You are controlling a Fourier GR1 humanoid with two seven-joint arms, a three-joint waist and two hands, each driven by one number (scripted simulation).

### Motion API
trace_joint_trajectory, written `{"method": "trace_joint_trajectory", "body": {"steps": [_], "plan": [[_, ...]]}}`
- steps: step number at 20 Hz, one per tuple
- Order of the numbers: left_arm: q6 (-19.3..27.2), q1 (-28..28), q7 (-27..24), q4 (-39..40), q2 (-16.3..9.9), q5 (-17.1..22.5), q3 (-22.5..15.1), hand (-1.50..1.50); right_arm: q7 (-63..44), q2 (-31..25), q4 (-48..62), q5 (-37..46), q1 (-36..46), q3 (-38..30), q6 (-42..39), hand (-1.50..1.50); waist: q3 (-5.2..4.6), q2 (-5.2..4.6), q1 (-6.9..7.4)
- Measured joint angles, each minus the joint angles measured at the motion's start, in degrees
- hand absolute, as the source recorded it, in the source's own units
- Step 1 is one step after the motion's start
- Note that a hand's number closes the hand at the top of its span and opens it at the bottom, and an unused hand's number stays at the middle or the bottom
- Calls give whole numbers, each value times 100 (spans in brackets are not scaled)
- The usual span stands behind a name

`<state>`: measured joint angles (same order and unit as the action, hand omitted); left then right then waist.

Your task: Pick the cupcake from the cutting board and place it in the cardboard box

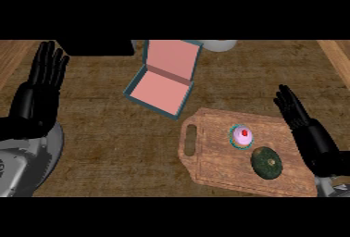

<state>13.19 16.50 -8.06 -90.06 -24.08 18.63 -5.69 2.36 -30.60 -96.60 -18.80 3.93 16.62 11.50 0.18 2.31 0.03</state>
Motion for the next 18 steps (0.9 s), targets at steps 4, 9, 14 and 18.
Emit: {"method": "trace_joint_trajectory", "body": {"steps": [4, 9, 14, 18], "plan": [[54, -415, 213, 88, -194, -301, -117, 0, -97, 214, -138, 160, 416, -433, 671, -150, -10, -136, 47], [143, -958, 560, 500, -405, -657, -340, 0, -472, -28, 359, 1056, 536, -938, 1939, -150, -70, -262, 13], [339, -1261, 859, 538, -328, -952, -618, 0, -625, 863, 502, 1796, 527, -996, 3722, -150, -36, -239, 19], [465, -1436, 951, 540, -205, -1176, -720, 0, -1325, 804, 370, 2757, 412, -513, 4132, -150, -33, -224, 3]]}}
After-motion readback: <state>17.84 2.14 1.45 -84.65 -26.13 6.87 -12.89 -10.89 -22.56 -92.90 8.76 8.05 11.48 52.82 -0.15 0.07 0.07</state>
